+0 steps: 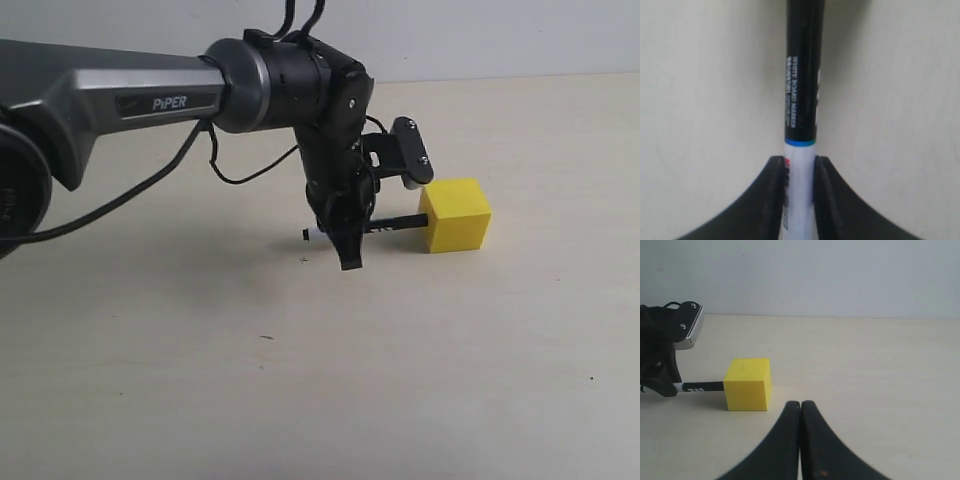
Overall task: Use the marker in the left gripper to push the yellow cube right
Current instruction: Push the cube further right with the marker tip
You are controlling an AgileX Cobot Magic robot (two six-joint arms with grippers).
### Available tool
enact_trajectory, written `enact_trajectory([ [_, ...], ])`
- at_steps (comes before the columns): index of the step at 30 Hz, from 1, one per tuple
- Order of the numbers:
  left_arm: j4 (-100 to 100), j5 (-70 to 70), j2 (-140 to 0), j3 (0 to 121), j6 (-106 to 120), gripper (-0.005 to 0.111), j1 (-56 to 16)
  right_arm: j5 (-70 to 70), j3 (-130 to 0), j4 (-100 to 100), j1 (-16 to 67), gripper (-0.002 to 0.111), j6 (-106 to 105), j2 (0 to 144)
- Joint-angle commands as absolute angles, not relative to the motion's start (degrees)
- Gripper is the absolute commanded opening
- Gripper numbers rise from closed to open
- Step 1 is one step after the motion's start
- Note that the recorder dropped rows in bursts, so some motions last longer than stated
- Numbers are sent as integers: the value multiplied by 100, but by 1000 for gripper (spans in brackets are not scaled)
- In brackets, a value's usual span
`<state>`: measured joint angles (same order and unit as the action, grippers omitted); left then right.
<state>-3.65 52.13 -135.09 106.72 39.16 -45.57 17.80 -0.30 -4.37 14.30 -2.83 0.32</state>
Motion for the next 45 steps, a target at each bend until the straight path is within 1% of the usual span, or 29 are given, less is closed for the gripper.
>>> enact_trajectory([
  [1,-877,5207,-13491,10721,3629,0,-4539,1751,0,-416,1402,0,-288,0],
  [4,-1058,5195,-13491,10721,3124,0,-4447,1751,0,-416,1402,0,-288,0],
  [8,-943,5103,-13528,10730,2981,0,-4469,1751,0,-416,1402,0,-288,0],
  [15,-852,5057,-13846,11279,2991,0,-4775,1751,0,-416,1402,0,-288,0],
  [18,-917,5057,-13846,11327,2991,0,-4808,1751,0,-416,1402,0,-288,0],
  [24,-1115,5640,-13828,11327,2972,0,-4688,1751,0,-416,1402,0,-288,0],
  [27,-907,5725,-13828,11327,2972,0,-4691,1751,0,-416,1402,0,-288,0],
  [30,-507,5549,-13838,11327,3015,0,-4873,1751,0,-416,1402,0,-288,0],
  [35,-641,5485,-13838,11327,3146,0,-5126,1704,0,-416,1402,0,-288,0],
  [45,-953,5795,-13838,11327,3094,0,-4949,1716,0,-434,1402,0,-288,0],
])
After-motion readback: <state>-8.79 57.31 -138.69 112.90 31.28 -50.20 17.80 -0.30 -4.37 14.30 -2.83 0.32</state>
